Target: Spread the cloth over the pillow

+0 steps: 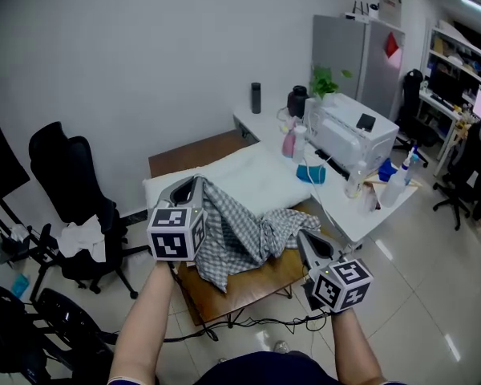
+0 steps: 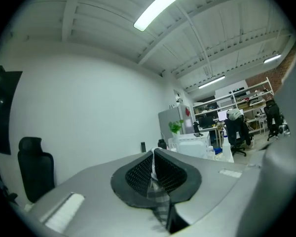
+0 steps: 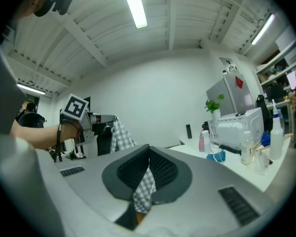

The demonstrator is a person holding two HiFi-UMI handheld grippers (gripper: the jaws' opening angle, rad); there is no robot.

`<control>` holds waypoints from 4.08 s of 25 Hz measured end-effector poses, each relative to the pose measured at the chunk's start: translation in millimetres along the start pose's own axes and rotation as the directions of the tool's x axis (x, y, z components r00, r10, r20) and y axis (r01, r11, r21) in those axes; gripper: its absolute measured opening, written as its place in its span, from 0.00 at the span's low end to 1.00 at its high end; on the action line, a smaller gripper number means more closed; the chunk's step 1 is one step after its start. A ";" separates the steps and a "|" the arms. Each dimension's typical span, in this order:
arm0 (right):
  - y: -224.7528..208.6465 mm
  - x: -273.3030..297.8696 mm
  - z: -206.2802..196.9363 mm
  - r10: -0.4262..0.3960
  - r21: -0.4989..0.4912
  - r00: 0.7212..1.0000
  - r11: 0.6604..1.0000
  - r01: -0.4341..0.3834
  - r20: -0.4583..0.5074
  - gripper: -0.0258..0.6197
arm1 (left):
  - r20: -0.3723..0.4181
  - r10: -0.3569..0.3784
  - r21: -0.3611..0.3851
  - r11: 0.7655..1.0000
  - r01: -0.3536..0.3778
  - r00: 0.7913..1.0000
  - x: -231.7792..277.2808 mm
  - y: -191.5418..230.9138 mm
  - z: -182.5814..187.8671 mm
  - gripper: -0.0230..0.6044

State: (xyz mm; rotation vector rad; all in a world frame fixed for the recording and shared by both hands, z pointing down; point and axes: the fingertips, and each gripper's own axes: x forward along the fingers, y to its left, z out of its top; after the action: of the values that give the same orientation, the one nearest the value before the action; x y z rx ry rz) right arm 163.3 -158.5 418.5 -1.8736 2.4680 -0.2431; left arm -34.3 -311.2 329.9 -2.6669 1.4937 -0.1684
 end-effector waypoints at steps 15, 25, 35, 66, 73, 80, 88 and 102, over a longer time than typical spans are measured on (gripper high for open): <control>-20.1 -3.7 -12.1 -0.040 0.037 0.999 0.999 0.040 -0.008 0.06 | 0.273 -0.002 0.010 1.000 0.000 0.962 3.8 28.5 226.5 0.06; 20.8 19.9 -32.2 0.044 0.052 0.998 0.998 -0.042 -0.036 0.07 | 0.320 0.030 0.072 0.996 -0.056 0.947 2.7 29.1 322.7 0.06; 53.1 42.3 -20.0 0.123 0.029 0.992 0.992 -0.122 -0.017 0.07 | 0.332 0.067 0.096 0.990 -0.105 0.941 1.2 37.2 357.6 0.06; 120.7 112.7 -46.9 0.067 0.041 0.994 0.997 -0.063 -0.092 0.45 | 0.435 0.010 0.138 0.987 -0.077 0.900 0.1 -4.7 451.1 0.06; 145.5 107.2 -29.7 -0.038 -0.031 0.999 0.999 0.037 -0.029 0.45 | 0.440 0.034 0.149 0.983 -0.111 0.897 -7.2 3.1 464.7 0.06; 110.0 117.7 -50.3 -0.132 -0.017 0.989 0.991 0.131 -0.061 0.41 | 0.444 0.046 0.158 0.979 -0.129 0.895 -16.4 10.7 465.0 0.06; 74.8 106.4 -55.1 -0.203 -0.022 0.977 0.979 0.202 -0.059 0.12 | 0.395 0.101 0.116 0.980 -0.159 0.913 -9.6 50.3 440.6 0.06; -0.7 66.3 -26.2 -0.263 0.004 0.965 0.965 0.263 0.016 0.09 | 0.316 0.212 0.062 0.968 -0.243 0.925 -4.3 126.1 376.1 0.06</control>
State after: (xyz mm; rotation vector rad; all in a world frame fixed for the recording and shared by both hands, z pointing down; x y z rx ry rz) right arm 142.6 -219.6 448.9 -2.1908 2.2019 -0.2346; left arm -92.4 -367.2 -58.5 -2.2872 1.6228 0.1755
